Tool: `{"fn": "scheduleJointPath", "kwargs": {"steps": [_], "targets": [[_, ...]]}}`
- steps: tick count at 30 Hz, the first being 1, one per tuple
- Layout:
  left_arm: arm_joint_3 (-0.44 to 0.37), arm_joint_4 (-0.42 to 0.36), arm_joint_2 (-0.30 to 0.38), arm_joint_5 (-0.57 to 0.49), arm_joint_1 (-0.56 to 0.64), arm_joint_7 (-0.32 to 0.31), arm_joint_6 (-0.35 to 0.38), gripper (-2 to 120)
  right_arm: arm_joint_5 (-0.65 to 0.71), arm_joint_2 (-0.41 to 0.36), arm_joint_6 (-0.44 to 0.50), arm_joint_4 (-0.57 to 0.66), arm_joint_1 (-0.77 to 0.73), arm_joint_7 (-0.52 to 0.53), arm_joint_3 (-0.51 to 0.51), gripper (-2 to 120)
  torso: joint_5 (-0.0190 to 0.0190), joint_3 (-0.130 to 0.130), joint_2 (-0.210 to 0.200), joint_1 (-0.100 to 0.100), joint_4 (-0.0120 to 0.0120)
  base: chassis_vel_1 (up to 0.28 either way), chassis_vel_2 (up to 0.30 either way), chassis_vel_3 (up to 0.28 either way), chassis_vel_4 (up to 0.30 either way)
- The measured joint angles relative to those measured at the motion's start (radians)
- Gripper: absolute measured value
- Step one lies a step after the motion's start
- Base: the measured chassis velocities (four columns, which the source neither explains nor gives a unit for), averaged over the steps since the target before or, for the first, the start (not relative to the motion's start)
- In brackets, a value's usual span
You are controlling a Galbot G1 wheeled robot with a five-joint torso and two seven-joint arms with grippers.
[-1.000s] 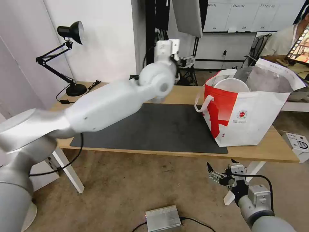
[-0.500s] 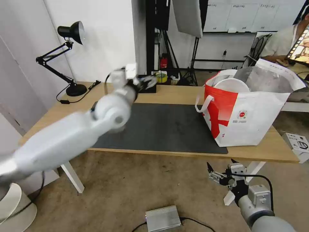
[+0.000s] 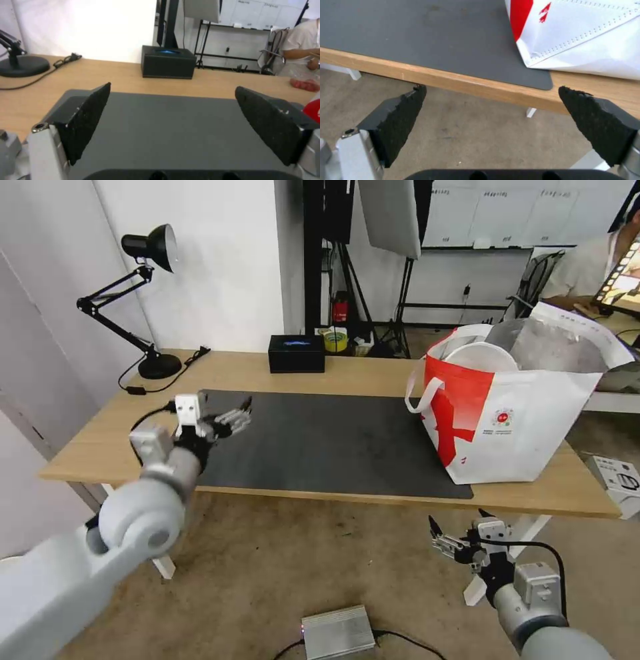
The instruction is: Pick up the trash from the table and place it into the takeout bag.
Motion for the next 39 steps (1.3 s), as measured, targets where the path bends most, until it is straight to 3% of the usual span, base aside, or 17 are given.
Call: {"fn": "scheduleJointPath", "kwargs": {"steps": [15,24,39], "targets": [[-0.142,-0.035,-0.042,0.123,0.246,0.058,-0.014,100,0.000,0.000,0.000,0.000,0.000,0.000,0.000,100,0.0002,0.000,0.000,0.000,0.0002,0.000,0.000,0.000,0.000],[-0.253,-0.043,-0.131,0.282,0.532,0.111,-0.017,100,0.000,0.000,0.000,0.000,0.000,0.000,0.000,100,0.0002,0.000,0.000,0.000,0.0004,0.000,0.000,0.000,0.000],[-0.294,-0.051,-0.187,0.345,0.659,0.126,-0.030,100,0.000,0.000,0.000,0.000,0.000,0.000,0.000,100,0.0002,0.000,0.000,0.000,0.0003,0.000,0.000,0.000,0.000]]}}
